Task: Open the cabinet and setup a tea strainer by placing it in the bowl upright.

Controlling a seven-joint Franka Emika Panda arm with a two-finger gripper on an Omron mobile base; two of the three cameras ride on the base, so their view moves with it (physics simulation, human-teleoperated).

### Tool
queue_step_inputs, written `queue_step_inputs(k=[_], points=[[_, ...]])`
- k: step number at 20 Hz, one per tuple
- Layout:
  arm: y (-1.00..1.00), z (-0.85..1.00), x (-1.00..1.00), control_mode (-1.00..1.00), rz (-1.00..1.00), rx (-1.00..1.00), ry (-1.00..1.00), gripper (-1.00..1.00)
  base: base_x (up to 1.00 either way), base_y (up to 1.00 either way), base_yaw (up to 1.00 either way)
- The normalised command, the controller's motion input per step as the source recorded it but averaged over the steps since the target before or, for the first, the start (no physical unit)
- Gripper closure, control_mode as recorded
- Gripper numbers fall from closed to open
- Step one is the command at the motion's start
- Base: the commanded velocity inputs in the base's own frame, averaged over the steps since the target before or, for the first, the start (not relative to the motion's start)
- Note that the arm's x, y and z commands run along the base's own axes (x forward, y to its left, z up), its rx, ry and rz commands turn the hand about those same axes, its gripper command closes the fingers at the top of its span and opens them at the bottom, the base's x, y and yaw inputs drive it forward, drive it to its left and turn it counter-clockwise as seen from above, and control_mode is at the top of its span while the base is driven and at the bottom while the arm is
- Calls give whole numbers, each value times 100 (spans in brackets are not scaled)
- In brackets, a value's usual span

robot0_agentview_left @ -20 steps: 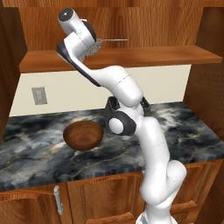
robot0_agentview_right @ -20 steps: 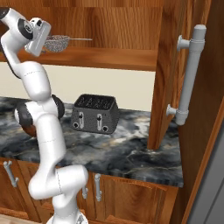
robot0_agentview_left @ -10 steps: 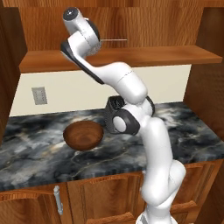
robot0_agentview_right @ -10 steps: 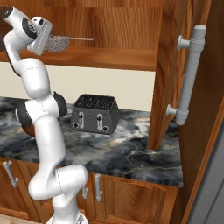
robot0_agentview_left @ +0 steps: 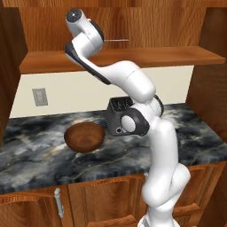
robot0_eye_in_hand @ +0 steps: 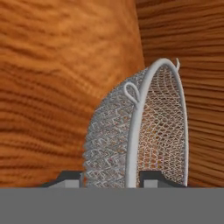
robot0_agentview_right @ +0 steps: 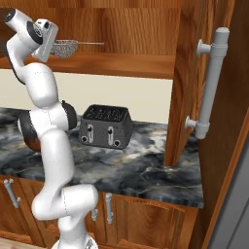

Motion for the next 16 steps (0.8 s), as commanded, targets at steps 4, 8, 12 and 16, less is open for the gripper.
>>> queue_step_inputs(k=[4,8,12,16], points=[[0,0,0,-100,0,0,0,100,0,0,0],[1,0,0,-100,0,-9,-3,100,0,0,0],[7,3,-12,-100,0,-20,-7,100,0,0,0],[28,14,-54,-100,0,-16,-5,100,0,0,0]])
